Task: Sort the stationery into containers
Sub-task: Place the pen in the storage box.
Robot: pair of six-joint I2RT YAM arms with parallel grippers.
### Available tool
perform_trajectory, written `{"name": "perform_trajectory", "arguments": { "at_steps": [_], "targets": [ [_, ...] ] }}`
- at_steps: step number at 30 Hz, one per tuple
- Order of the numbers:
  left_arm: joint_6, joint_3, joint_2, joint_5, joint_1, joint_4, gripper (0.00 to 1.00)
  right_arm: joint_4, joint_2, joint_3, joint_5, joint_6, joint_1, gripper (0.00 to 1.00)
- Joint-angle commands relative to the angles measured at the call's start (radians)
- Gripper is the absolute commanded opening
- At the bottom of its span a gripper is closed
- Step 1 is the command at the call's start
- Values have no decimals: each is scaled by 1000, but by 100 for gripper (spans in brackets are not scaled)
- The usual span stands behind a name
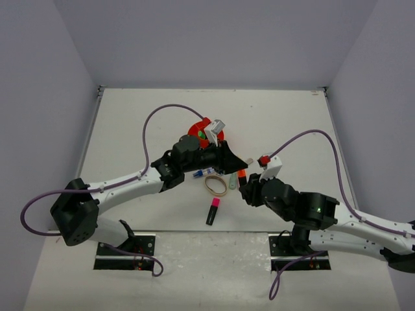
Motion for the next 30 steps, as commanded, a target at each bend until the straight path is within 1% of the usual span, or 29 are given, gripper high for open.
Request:
{"name": "perform_trajectory", "arguments": {
  "at_steps": [1, 2, 3, 8, 9, 10, 12, 13, 14, 15, 16, 17, 18, 19, 20, 21, 22, 23, 25, 27, 30],
  "targets": [
    [-16, 35, 29, 43, -15, 21, 46, 63, -9, 58, 69, -20, -1, 0],
    [-17, 37, 32, 43, -16, 22, 53, 64, -7, 59, 66, -20, -1, 0],
    [-19, 37, 33, 45, -17, 25, 56, 65, -6, 60, 64, -21, -1, 0],
    [-19, 41, 40, 50, -20, 25, 56, 65, -8, 65, 64, -23, -1, 0],
    [-18, 40, 40, 43, -19, 21, 58, 69, -12, 64, 59, -25, -1, 0],
    [-19, 40, 40, 44, -18, 24, 55, 74, -16, 62, 57, -28, -1, 0],
    [-23, 41, 42, 54, -18, 38, 45, 80, -20, 57, 58, -34, -1, 0],
    [-25, 42, 43, 60, -19, 43, 31, 80, -20, 56, 60, -34, -1, 0],
    [-26, 43, 43, 65, -20, 48, 12, 80, -20, 56, 62, -32, -1, 0],
    [-26, 45, 43, 62, -20, 47, 5, 79, -18, 55, 63, -32, -1, 0],
    [-21, 47, 42, 59, -20, 44, 0, 79, -16, 54, 63, -33, -1, 3],
    [-6, 52, 41, 56, -20, 34, 0, 78, -15, 53, 63, -31, -1, 12],
    [13, 76, 41, 27, -18, 8, 0, 75, -16, 49, 66, -25, -1, 35],
    [37, 97, 43, -10, -18, -70, 0, 72, -18, 44, 76, -16, -1, 80],
    [74, 123, 43, -63, -18, -131, 0, 66, -18, 41, 77, -6, -1, 98],
    [138, 171, 46, -214, -17, -196, 0, 49, -23, 38, 89, 15, -1, 99],
    [193, 206, 50, -332, -17, -256, 0, 28, -27, 36, 102, 36, -1, 99],
    [231, 219, 55, -397, -17, -306, 0, 3, -31, 38, 116, 56, -2, 99],
    [284, 243, 68, -579, -5, -315, 0, -28, -41, 37, 130, 80, -1, 99],
    [335, 279, 101, -665, 14, -310, 0, -46, -54, 28, 135, 94, -2, 99],
    [403, 310, 129, -757, 68, -269, 0, -66, -83, 13, 137, 110, -1, 99]
  ]
}}
